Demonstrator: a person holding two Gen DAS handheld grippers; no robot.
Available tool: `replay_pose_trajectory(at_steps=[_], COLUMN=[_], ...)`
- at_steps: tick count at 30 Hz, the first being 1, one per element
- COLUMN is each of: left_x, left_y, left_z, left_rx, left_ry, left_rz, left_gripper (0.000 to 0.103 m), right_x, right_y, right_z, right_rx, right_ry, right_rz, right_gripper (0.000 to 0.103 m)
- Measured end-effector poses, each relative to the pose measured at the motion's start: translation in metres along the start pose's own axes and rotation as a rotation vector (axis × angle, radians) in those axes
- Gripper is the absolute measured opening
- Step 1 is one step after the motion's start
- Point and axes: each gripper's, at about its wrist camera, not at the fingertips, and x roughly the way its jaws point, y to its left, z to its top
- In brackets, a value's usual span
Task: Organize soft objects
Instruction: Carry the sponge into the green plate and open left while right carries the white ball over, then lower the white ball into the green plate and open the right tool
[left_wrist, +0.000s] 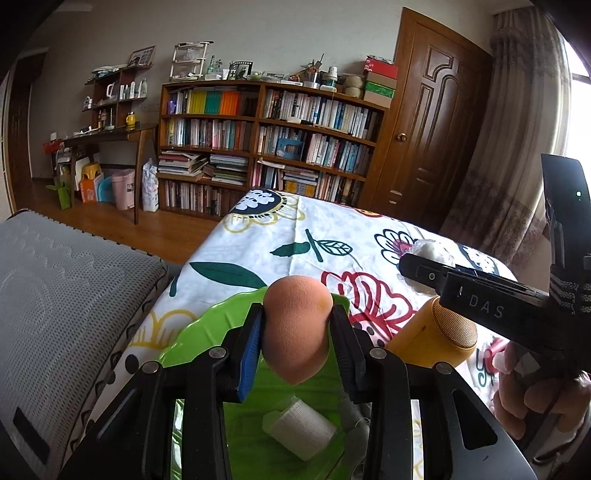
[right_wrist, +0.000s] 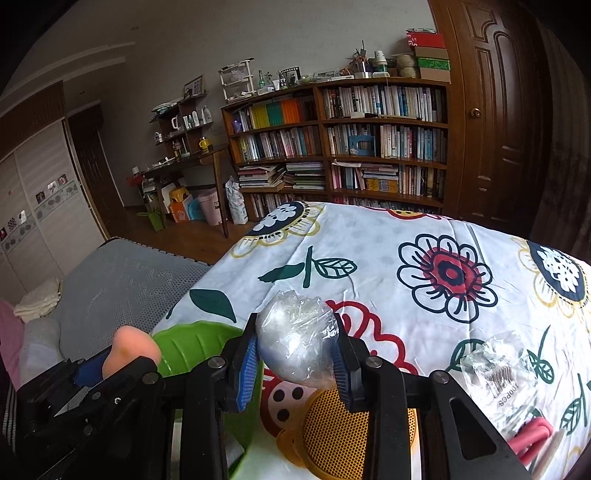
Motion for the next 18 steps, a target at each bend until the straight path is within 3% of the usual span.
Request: replay_pose_trajectory(at_steps=[10,14,18], left_x=[-0.018,-0.021,-0.022], left_y=[0.02,0.028,0.037], left_z=[-0.011,-0.014,-0.018], left_rx=[-0.04,-0.065,-0.089], left_ry=[-0.011,-0.028,-0.032], left_rz=[0.053,0.095,0.1], left_gripper=[0.04,0.068,0.071], right_x=[0.0,0.0,0.0], right_y=[0.047,0.058,0.062], right_z=[-0.026,-0.037,-0.048], right_rx=[-0.115,-0.135,-0.133], right_ry=[0.022,0.038,0.058], right_rz=[0.083,0.096,0.097], right_gripper=[0.037,0.037,0.037])
